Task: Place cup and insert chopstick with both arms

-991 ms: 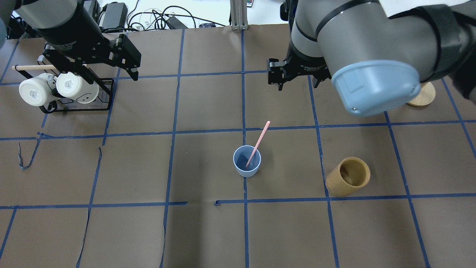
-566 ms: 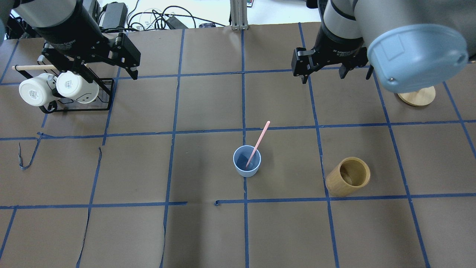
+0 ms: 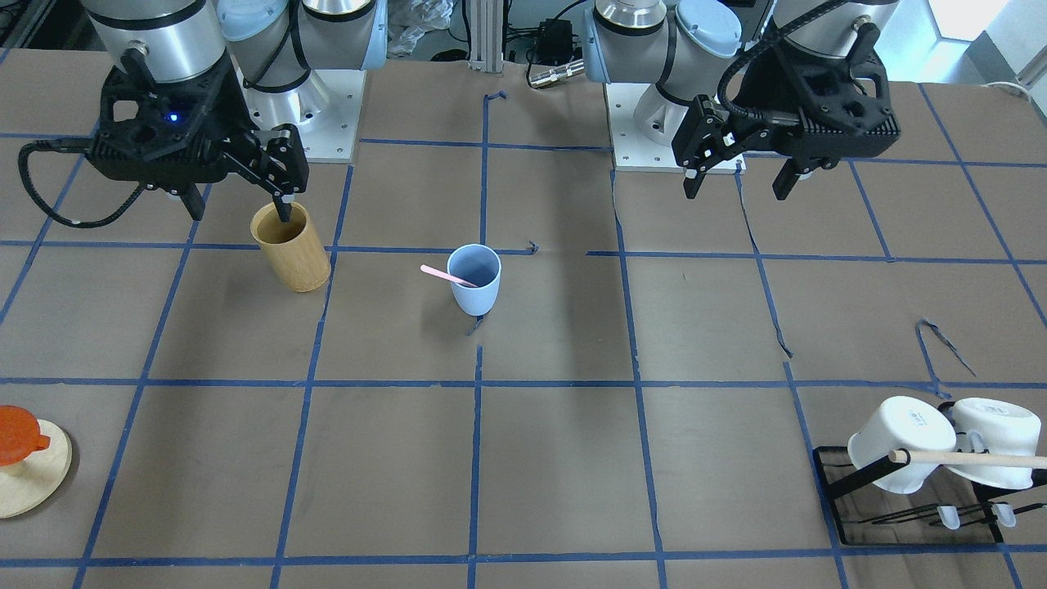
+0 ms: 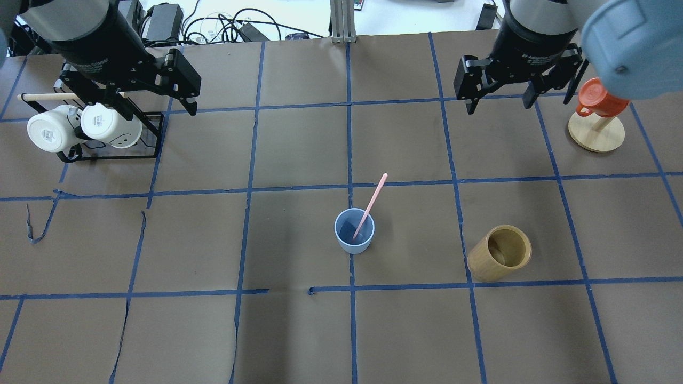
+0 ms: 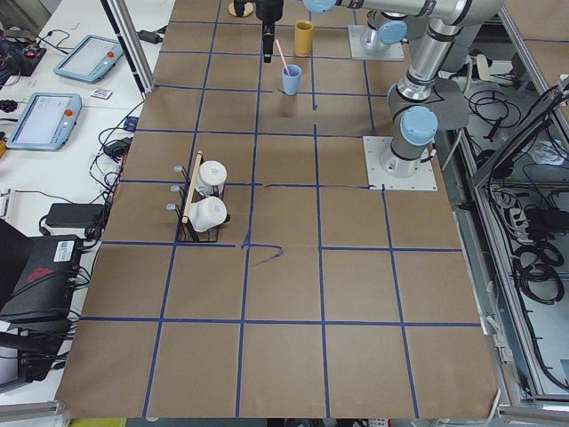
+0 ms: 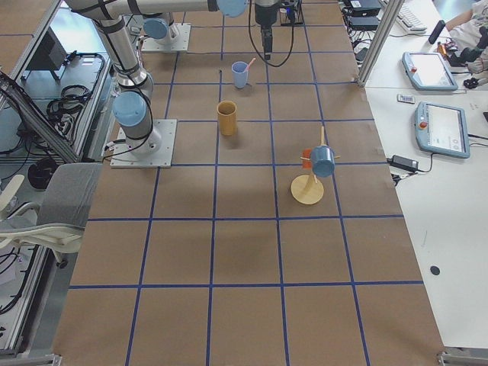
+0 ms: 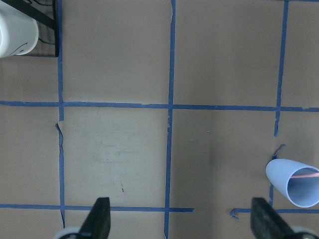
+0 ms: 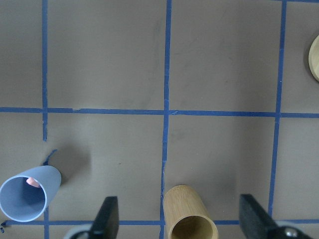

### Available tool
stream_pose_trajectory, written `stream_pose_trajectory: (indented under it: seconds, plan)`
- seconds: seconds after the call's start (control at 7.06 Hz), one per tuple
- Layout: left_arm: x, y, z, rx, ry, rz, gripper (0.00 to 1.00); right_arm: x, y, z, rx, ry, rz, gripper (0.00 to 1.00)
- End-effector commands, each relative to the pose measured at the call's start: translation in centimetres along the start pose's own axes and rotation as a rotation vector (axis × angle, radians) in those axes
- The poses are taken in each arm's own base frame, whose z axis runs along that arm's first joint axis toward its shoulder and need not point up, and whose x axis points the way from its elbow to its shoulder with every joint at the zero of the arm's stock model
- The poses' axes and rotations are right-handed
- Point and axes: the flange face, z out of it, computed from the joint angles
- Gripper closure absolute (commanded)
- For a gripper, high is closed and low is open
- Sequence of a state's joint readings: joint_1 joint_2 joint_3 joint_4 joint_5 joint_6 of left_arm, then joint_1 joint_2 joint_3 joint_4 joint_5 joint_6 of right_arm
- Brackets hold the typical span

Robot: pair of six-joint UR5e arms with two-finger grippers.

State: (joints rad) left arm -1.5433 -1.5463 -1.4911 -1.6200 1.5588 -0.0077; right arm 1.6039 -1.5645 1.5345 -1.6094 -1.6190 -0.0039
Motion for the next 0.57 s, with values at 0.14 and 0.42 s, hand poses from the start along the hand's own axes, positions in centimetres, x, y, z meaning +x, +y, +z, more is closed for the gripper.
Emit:
stream_pose_trajectory:
  seconds: [0.14,0.42]
  plan:
    - [-0.02,0.01,0.07,-0.001,-0.001,0.0,0.0,0.9,-0.02,-0.17,0.0,0.002,0.002,0.0]
    - [-0.04,0.01,0.07,-0.001,-0.003,0.0,0.0,0.98,0.18,-0.47,0.004,0.008,0.002,0.0]
